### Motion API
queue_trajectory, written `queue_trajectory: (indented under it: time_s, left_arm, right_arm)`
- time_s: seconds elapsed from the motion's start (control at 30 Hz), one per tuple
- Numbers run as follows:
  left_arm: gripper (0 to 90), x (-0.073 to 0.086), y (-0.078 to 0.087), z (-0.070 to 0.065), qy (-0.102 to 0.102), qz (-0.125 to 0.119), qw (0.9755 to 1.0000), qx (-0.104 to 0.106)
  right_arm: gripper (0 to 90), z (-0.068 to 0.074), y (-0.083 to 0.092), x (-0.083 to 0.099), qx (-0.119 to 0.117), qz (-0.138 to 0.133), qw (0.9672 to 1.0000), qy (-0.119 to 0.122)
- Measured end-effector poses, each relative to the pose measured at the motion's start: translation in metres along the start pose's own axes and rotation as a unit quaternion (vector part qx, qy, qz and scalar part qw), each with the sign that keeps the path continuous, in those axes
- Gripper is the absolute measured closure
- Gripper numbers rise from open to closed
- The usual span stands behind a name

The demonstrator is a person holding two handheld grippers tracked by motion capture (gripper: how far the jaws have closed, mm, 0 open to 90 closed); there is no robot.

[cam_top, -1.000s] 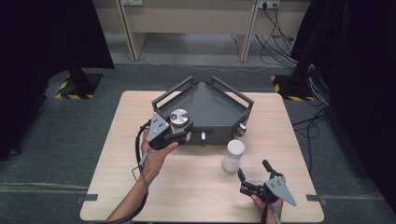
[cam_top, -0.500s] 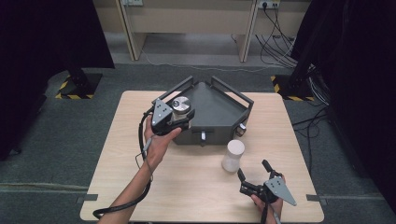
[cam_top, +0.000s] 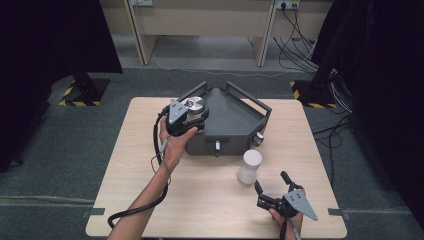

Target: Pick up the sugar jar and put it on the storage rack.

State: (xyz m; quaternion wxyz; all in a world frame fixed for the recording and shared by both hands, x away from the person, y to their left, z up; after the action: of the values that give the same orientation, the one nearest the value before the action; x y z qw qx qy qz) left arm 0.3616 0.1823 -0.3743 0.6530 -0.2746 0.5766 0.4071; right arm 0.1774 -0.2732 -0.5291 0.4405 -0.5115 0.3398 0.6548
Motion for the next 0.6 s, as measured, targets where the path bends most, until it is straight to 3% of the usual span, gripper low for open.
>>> queue_trajectory:
  time_s: [0.1, 0.3, 0.6]
  left_arm:
    - [30.9, 0.001, -0.006, 0.000, 0.005, 0.003, 1.0000, -0.007]
    - [30.9, 0.002, -0.016, -0.001, -0.012, 0.011, 0.9997, -0.019]
    - [30.9, 0.007, -0.025, -0.002, 0.004, 0.029, 0.9987, -0.041]
  right_arm:
    - [0.6, 0.000, 0.000, 0.000, 0.000, 0.000, 1.0000, 0.000]
    - [0.6, 0.000, 0.000, 0.000, 0.000, 0.000, 1.0000, -0.001]
    - [0.6, -0.001, 0.000, 0.000, -0.002, 0.000, 1.0000, -0.001]
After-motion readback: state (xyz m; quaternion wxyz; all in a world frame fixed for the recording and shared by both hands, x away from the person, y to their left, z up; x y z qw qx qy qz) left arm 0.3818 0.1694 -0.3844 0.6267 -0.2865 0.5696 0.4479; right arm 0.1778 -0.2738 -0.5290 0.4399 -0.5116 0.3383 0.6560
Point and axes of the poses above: each handheld gripper's, and its own axes: y roughly backward along the jaws, x roughly out of its underside, z roughly to its left, the point moved 1 cm from there along -y, roughly forward along the jaws, and after that the axes turned 11 degrees about -y, right-handed, at the moved point
